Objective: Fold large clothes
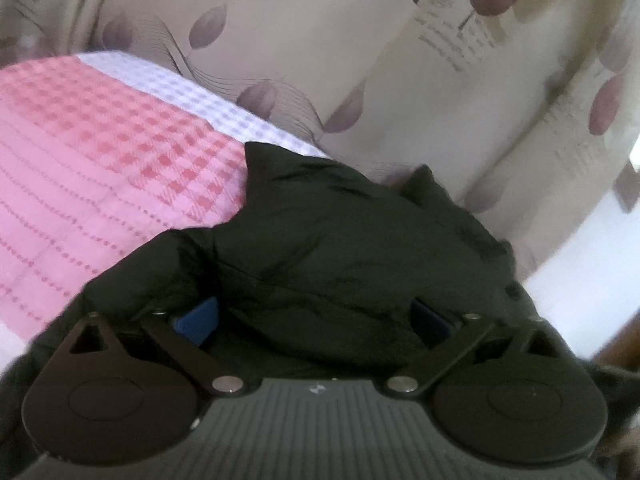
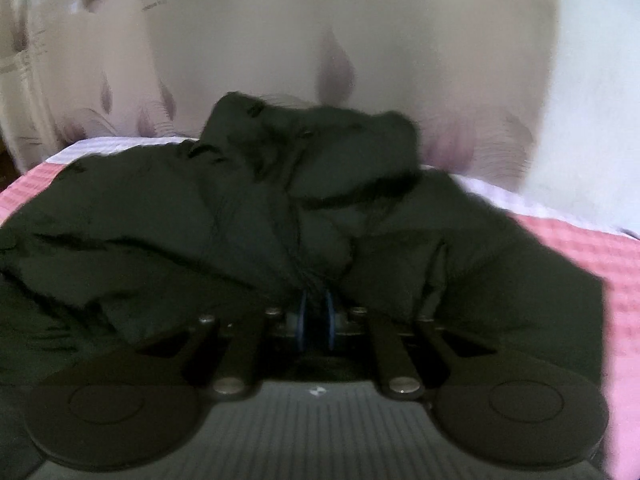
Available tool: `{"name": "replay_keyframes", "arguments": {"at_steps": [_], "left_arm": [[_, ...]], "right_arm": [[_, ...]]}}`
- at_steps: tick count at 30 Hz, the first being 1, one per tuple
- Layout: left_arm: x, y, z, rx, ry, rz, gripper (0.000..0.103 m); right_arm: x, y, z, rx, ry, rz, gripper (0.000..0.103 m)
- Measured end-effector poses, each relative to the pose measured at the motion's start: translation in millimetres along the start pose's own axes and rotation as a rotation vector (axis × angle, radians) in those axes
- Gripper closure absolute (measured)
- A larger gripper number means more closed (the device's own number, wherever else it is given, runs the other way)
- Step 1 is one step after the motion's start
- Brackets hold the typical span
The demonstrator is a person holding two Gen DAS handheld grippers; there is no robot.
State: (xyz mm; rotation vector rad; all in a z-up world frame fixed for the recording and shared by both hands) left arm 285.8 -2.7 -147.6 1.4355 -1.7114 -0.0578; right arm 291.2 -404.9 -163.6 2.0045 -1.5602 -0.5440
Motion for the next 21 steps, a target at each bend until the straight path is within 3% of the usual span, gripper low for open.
{"name": "replay_keyframes", "arguments": {"at_steps": [3,4,5,6,7,10,14,18,21], "left_arm": [[-2,48,-4,-0.010,0.014,0.069,0.003],[-3,69,-4,0.002,0.011,0.088,0.000],[-5,90,-3,0.017,0.000,0.101,0.000],[-8,111,0,0.022,-0.024,0.102,0.000],[-9,125,3,0.021,-0.053,0.095,0.000],[-29,175,23,0.035,-0.142,0.073,0.000],[-60,225,58,0.028,-0.227,0.032,0.000],[-87,254,85,0.024,-0.260,-0.005,0.000],[-106,265,96,0.017,-0.212,-0.022,0.002]], "right_arm": [[5,87,3,0.169,-0.107,-0.048,0.080],[7,125,15,0.220,-0.138,-0.088,0.057],[8,154,29,0.249,-0.170,-0.123,0.019],[9,188,49,0.272,-0.206,-0.152,0.005],[10,217,68,0.291,-0.235,-0.148,0.000],[12,307,140,0.339,-0.322,-0.059,0.000],[7,380,222,0.334,-0.424,0.064,0.000],[-5,401,278,0.297,-0.470,0.138,0.000],[-5,400,295,0.326,-0.552,0.109,0.000]]}}
Point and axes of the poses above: each gripper's, at about its wrist camera, not at the fingertips, and y roughly against the way its jaws point, x to its right, z to its underside, the point moved 5 cm from there along -y, roughly the way its jaws point, and after that the axes turned 9 degrees about y, right-handed, at the moved point
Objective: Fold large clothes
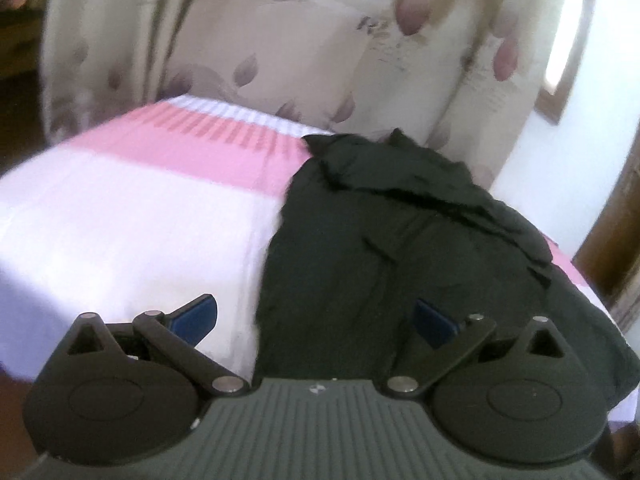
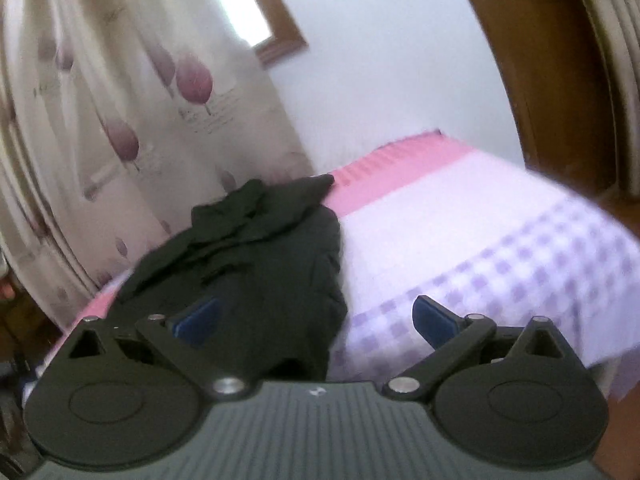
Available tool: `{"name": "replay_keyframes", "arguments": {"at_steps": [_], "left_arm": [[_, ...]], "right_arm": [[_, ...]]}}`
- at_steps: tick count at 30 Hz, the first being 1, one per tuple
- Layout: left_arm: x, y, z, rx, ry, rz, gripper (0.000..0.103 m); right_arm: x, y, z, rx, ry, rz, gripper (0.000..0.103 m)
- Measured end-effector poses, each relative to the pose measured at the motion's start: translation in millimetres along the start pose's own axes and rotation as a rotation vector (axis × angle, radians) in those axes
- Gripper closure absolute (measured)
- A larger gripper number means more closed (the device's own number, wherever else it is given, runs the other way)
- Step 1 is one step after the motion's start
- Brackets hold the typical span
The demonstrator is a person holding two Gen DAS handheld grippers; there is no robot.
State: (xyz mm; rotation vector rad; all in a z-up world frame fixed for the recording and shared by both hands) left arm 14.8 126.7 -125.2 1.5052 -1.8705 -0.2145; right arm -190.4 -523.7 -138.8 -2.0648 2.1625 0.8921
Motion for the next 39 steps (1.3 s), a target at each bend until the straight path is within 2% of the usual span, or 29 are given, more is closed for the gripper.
{"name": "replay_keyframes", "arguments": {"at_steps": [2,4,7,9,10,11,13,15,17,20,22,27,28,29,30,31,32,34,36,37,38,39], "left_arm": [[-8,2,7,-0.030,0.031,0.004,0.008],[-15,-1,12,-0.051,0.043,0.001,0.009],[-32,-7,20,-0.103,0.130,0.040,0.022],[-38,-12,24,-0.143,0.185,0.107,0.023],[-39,-13,26,-0.150,0.192,0.120,0.024],[-38,-15,29,-0.157,0.187,0.129,0.024],[-36,-23,31,-0.187,0.174,0.140,0.024],[-31,-32,32,-0.224,0.171,0.173,0.032],[-30,-40,33,-0.240,0.176,0.153,0.049],[-29,-42,30,-0.263,0.184,0.165,0.065],[-24,-38,27,-0.253,0.143,0.147,0.071],[16,-19,29,-0.149,-0.140,-0.008,0.072],[23,-19,31,-0.141,-0.180,-0.032,0.072],[29,-20,33,-0.137,-0.217,-0.053,0.072],[33,-22,35,-0.137,-0.241,-0.069,0.072],[36,-23,36,-0.137,-0.260,-0.089,0.072],[38,-24,37,-0.137,-0.271,-0.098,0.072],[39,-27,38,-0.138,-0.287,-0.115,0.072],[40,-29,38,-0.141,-0.290,-0.123,0.071],[39,-30,38,-0.142,-0.291,-0.127,0.071],[39,-31,38,-0.141,-0.294,-0.130,0.070],[40,-30,39,-0.139,-0.296,-0.133,0.070]], "right_arm": [[-3,-8,4,0.004,-0.029,-0.025,0.000],[-10,-20,8,-0.002,-0.041,-0.045,0.000],[-19,-41,15,-0.014,-0.058,-0.058,0.002],[-27,-56,19,-0.038,-0.043,-0.043,0.027],[-30,-62,22,-0.064,-0.040,-0.037,0.053],[-32,-68,25,-0.095,-0.039,-0.023,0.062],[-34,-75,30,-0.127,-0.028,0.000,0.063],[-33,-79,32,-0.145,-0.041,-0.004,0.067],[-32,-79,32,-0.152,-0.054,-0.023,0.076],[-30,-75,31,-0.151,-0.074,-0.052,0.083],[-28,-73,29,-0.145,-0.090,-0.066,0.084],[-29,-74,29,-0.147,-0.053,-0.055,0.079],[-29,-75,28,-0.149,-0.063,-0.059,0.071],[-29,-76,28,-0.153,-0.081,-0.065,0.053],[-28,-76,27,-0.153,-0.095,-0.068,0.043],[-28,-76,27,-0.146,-0.107,-0.064,0.026],[-27,-77,26,-0.136,-0.116,-0.063,0.024],[-27,-78,25,-0.130,-0.122,-0.066,0.024],[-29,-82,26,-0.150,-0.097,-0.043,0.032],[-32,-85,27,-0.164,-0.080,-0.042,0.057],[-34,-88,29,-0.191,-0.057,-0.033,0.071],[-36,-90,31,-0.206,-0.037,-0.015,0.072]]}}
Point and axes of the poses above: each gripper's, at about its wrist camera, not at the fingertips, and y roughly against the way its jaws point, x to its right, z to its underside, the point moved 5 cm from there along -y, roughly the way its jaws point, and after that the axes turned 9 degrees about y, right-handed, at the moved point
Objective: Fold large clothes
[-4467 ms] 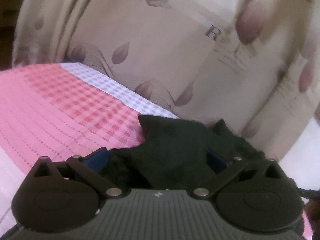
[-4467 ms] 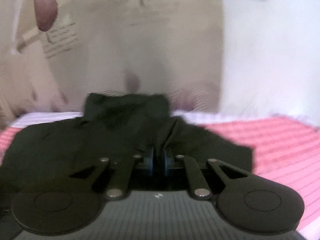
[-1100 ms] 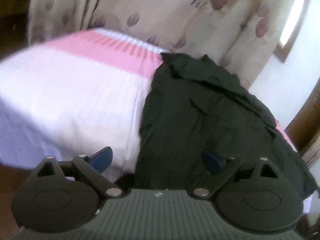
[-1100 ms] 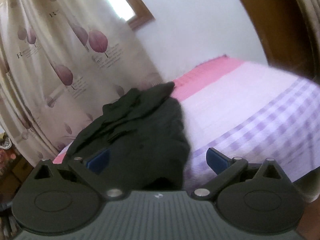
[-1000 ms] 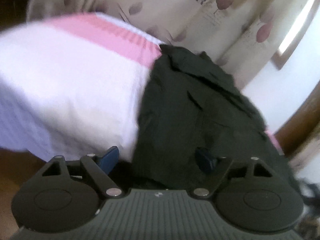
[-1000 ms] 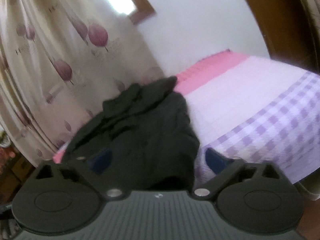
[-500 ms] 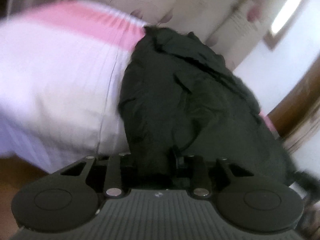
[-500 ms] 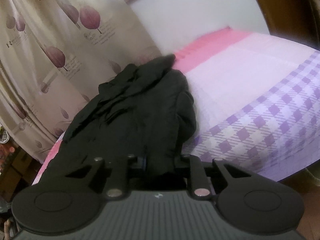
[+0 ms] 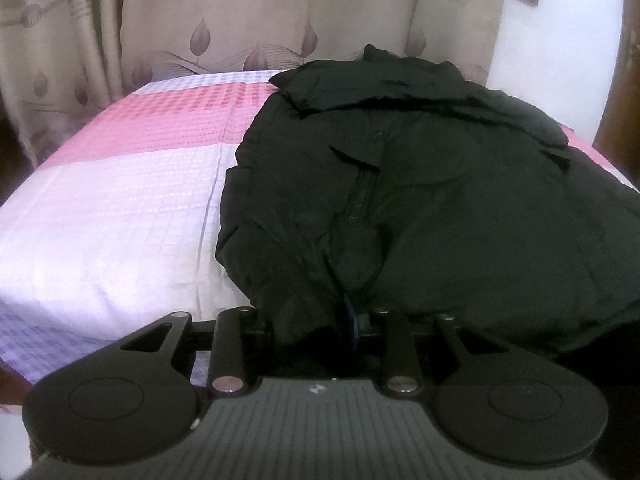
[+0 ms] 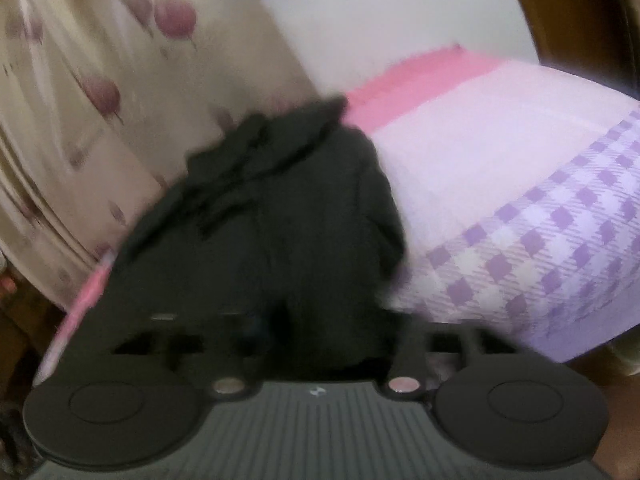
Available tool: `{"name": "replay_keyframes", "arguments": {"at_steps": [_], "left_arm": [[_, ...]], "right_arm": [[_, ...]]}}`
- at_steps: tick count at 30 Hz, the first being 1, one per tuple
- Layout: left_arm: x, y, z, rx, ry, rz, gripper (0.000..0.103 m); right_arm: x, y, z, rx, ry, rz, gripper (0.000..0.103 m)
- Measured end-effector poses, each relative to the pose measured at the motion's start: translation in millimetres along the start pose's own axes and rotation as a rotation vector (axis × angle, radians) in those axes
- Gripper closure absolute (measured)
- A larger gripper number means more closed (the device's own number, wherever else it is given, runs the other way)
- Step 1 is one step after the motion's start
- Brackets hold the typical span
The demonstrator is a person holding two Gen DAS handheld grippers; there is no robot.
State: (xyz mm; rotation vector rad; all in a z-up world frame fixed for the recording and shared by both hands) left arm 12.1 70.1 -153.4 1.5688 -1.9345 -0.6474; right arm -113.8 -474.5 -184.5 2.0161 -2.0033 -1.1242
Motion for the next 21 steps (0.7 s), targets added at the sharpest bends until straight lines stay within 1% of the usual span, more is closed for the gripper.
{"name": "replay_keyframes", "arguments": {"at_steps": [1,2,5,12,17,21], "left_arm": [[1,0,0,0.001,-0.003,-0.004,0.069],[2,-1,0,0.002,-0.008,-0.008,0.069],[4,-2,-1,0.007,-0.028,-0.020,0.069],[7,-3,-1,0.025,-0.062,-0.039,0.069],[9,0,-1,0.056,-0.084,-0.040,0.079],[7,4,-1,0.070,-0.079,-0.027,0.082]], "right_arm": [[-2,0,1,0.003,0.013,0.003,0.077],[-3,0,1,0.006,0.019,-0.003,0.080],[-5,1,1,0.006,0.023,-0.013,0.081],[2,2,0,0.009,-0.032,-0.047,0.083],[5,4,0,0.015,-0.069,-0.072,0.085],[7,9,-2,0.030,-0.122,-0.115,0.088]]}}
Point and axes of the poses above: each gripper's, at about its wrist camera, not at the fingertips, and y roughly against the way its jaws point, x to its right, z to its underside, the point moved 5 cm from there along -y, roughly the way its jaws point, and after that the axes turned 9 degrees about y, right-handed, at the moved point
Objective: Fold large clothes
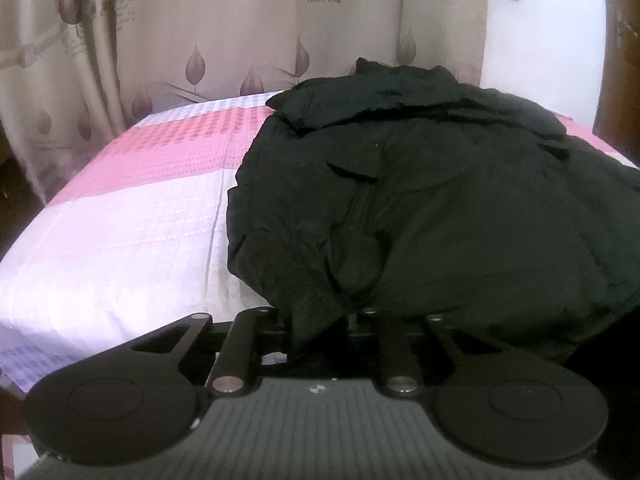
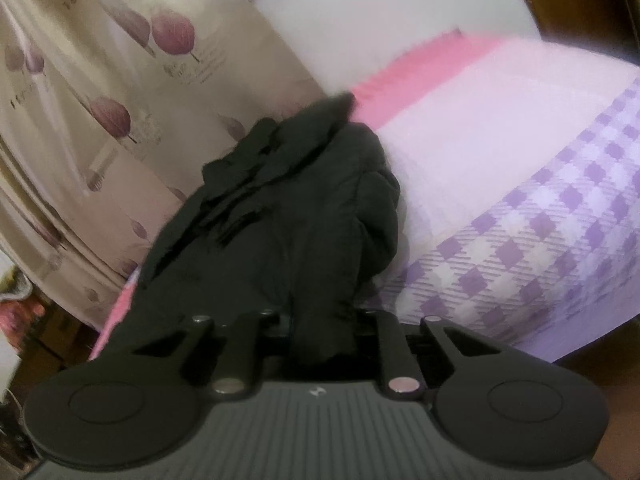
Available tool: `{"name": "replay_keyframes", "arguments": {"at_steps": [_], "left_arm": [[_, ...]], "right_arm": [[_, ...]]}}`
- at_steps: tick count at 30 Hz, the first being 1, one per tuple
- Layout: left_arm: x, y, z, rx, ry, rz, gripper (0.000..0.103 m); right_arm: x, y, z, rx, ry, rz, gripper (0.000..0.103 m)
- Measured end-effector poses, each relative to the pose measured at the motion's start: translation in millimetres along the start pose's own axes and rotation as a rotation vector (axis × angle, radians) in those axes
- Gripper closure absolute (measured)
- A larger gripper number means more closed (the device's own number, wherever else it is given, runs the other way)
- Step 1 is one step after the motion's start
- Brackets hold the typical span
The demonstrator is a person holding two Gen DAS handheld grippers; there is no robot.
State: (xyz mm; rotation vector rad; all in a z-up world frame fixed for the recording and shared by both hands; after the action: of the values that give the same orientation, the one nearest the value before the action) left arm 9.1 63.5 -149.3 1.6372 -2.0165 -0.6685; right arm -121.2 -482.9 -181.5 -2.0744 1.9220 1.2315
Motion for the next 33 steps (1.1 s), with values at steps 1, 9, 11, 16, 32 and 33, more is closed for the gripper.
{"name": "replay_keyframes", "arguments": {"at_steps": [1,9,11,16,32,33], "left_arm": [[-1,1,0,0.002,0.003,0.003,0.082],[-2,10,-2,0.018,-0.003,-0.008,0.083],[-3,12,-1,0.019,0.002,-0.012,0.083],[-6,9,1,0.012,0.026,0.006,0.081],[-16,-13,0,-0.056,0.156,0.077,0.082],[-18,-13,0,-0.054,0.181,0.088,0.085]], "right_arm": [[0,2,-1,0.005,-0.012,-0.009,0.088],[-3,13,1,0.018,-0.045,-0.054,0.089],[-4,14,2,0.017,-0.050,-0.059,0.089],[-6,16,4,-0.003,-0.002,-0.041,0.089],[-1,-9,10,-0.061,-0.031,-0.008,0.080],[-3,-11,11,-0.063,-0.029,-0.017,0.083]]}}
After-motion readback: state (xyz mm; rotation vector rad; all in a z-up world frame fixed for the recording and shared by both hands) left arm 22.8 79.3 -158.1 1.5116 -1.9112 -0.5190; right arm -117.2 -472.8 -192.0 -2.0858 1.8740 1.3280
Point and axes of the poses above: each gripper's, at about its wrist camera, not at the fingertips, and y roughly against the way its jaws point, x to its right, z to its underside, the point moved 5 cm from there along -y, roughly the way its jaws point, and after that the axes turned 9 degrees about y, right-handed, at the moved point
